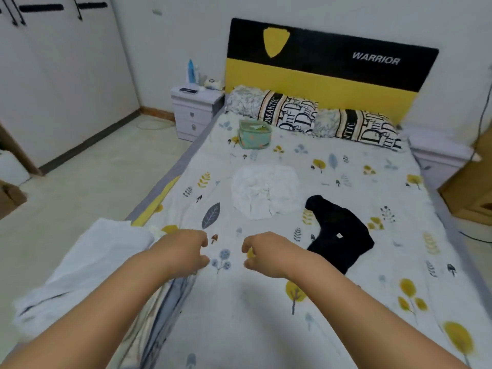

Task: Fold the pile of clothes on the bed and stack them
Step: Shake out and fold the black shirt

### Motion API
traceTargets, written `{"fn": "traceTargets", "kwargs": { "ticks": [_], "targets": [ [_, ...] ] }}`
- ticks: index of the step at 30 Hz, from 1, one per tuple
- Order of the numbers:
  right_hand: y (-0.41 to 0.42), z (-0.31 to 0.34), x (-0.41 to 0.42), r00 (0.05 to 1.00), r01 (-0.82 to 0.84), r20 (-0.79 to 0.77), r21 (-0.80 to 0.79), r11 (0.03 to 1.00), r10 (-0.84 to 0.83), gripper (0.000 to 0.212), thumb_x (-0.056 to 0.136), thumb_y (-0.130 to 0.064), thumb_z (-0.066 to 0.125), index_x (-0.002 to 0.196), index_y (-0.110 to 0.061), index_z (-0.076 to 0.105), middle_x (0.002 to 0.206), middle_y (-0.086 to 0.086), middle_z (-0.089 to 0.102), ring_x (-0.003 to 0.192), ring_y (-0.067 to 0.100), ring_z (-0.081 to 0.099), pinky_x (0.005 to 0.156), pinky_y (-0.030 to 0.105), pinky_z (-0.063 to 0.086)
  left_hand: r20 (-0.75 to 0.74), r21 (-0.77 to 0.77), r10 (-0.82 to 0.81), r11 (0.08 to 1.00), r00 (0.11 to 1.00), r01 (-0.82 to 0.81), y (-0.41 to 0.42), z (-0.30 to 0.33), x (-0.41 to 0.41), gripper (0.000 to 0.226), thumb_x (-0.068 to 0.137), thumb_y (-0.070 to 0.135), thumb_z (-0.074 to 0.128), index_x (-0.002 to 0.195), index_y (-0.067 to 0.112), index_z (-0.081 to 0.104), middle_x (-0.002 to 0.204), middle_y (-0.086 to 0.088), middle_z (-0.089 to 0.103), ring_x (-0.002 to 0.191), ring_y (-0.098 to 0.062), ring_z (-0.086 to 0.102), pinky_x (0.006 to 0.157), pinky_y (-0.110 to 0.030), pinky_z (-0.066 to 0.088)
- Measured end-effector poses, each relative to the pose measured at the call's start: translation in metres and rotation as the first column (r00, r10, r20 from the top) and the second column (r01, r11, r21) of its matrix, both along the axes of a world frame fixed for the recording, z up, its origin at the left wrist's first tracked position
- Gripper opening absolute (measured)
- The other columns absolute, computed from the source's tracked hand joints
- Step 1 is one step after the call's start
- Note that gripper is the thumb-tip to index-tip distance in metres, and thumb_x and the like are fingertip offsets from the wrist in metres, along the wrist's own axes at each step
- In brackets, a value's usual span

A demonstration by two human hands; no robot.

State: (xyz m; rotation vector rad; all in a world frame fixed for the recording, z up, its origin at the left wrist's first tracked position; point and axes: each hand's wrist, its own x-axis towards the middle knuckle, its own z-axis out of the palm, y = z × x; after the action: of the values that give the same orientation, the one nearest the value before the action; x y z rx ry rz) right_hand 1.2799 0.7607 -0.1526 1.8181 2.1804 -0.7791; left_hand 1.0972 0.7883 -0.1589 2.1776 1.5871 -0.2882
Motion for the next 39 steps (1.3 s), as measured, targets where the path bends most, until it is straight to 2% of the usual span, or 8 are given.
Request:
{"fn": "traceTargets", "kwargs": {
  "ticks": [10,13,18,28,33,35,37,39],
  "targets": [
    [-0.052,-0.041,0.172,0.974,0.217,0.089,-0.133,0.967,-0.206,0.041,0.095,-0.022,0.047,0.135,-0.012,0.045,0.134,0.011,0.048,0.116,0.027,0.051,0.092,0.033,0.043,0.006,-0.034,-0.124,0.992,0.992,0.124,-0.016,-0.053,0.165,0.04,0.093,0.04,0.047,0.13,0.025,0.045,0.127,0.003,0.054,0.118,-0.018,0.049,0.091,-0.027,0.039],
    [-0.059,-0.069,0.211,0.951,0.304,0.1,-0.147,0.941,-0.292,0.033,0.095,-0.017,0.044,0.126,-0.007,0.05,0.126,0.012,0.053,0.109,0.028,0.055,0.09,0.036,0.046,0.024,-0.052,-0.14,0.989,0.99,0.141,-0.016,-0.079,0.202,0.038,0.093,0.04,0.046,0.128,0.025,0.046,0.126,0.002,0.054,0.114,-0.018,0.051,0.088,-0.027,0.04],
    [-0.059,-0.134,0.267,0.902,0.43,0.111,-0.128,0.894,-0.418,0.033,0.095,-0.014,0.04,0.128,-0.01,0.048,0.128,0.008,0.051,0.116,0.025,0.048,0.095,0.03,0.039,0.028,-0.073,-0.177,0.981,0.984,0.178,-0.007,-0.13,0.254,0.038,0.095,0.036,0.044,0.131,0.025,0.044,0.128,0.003,0.053,0.115,-0.016,0.051,0.089,-0.027,0.042],
    [0.0,-0.27,0.324,0.833,0.538,0.115,0.059,0.841,-0.541,0.042,0.092,-0.009,0.041,0.132,-0.016,0.036,0.127,0.009,0.043,0.113,0.024,0.043,0.089,0.031,0.039,0.006,-0.076,-0.242,0.967,0.97,0.242,0.042,-0.253,0.334,0.039,0.093,0.02,0.045,0.131,0.015,0.04,0.133,-0.004,0.044,0.118,-0.022,0.046,0.094,-0.033,0.044],
    [0.049,-0.33,0.334,0.821,0.537,0.111,0.185,0.823,-0.56,0.069,0.09,-0.011,0.05,0.148,-0.019,0.013,0.155,0.009,0.013,0.14,0.029,0.019,0.105,0.038,0.032,0.008,0.083,-0.262,0.962,0.965,0.261,0.073,-0.312,0.374,0.042,0.089,0.013,0.043,0.131,0.017,0.039,0.139,-0.001,0.039,0.119,-0.024,0.043,0.096,-0.033,0.039],
    [0.065,-0.348,0.337,0.828,0.519,0.119,0.206,0.83,-0.547,0.075,0.091,-0.011,0.05,0.15,-0.022,0.005,0.158,0.006,-0.001,0.144,0.028,0.005,0.111,0.042,0.024,0.013,0.111,-0.252,0.962,0.968,0.249,0.081,-0.333,0.385,0.049,0.09,0.011,0.041,0.138,0.017,0.033,0.149,-0.002,0.029,0.128,-0.028,0.036,0.104,-0.036,0.034],
    [0.077,-0.362,0.341,0.851,0.47,0.147,0.215,0.856,-0.504,0.075,0.092,-0.011,0.049,0.15,-0.025,0.003,0.158,0.004,-0.009,0.145,0.026,-0.004,0.114,0.047,0.016,-0.011,0.06,-0.254,0.965,0.967,0.254,0.087,-0.353,0.394,0.062,0.092,0.012,0.039,0.148,0.02,0.014,0.158,0.001,0.006,0.139,-0.035,0.02,0.112,-0.042,0.023],
    [0.083,-0.373,0.343,0.879,0.401,0.193,0.196,0.895,-0.436,0.065,0.094,-0.014,0.044,0.149,-0.025,0.012,0.158,0.003,-0.009,0.145,0.025,-0.009,0.115,0.05,0.008,-0.046,0.007,-0.275,0.961,0.96,0.276,0.091,-0.369,0.398,0.072,0.094,0.012,0.038,0.149,0.028,-0.005,0.157,0.009,-0.011,0.143,-0.037,0.004,0.114,-0.049,0.011]
  ]
}}
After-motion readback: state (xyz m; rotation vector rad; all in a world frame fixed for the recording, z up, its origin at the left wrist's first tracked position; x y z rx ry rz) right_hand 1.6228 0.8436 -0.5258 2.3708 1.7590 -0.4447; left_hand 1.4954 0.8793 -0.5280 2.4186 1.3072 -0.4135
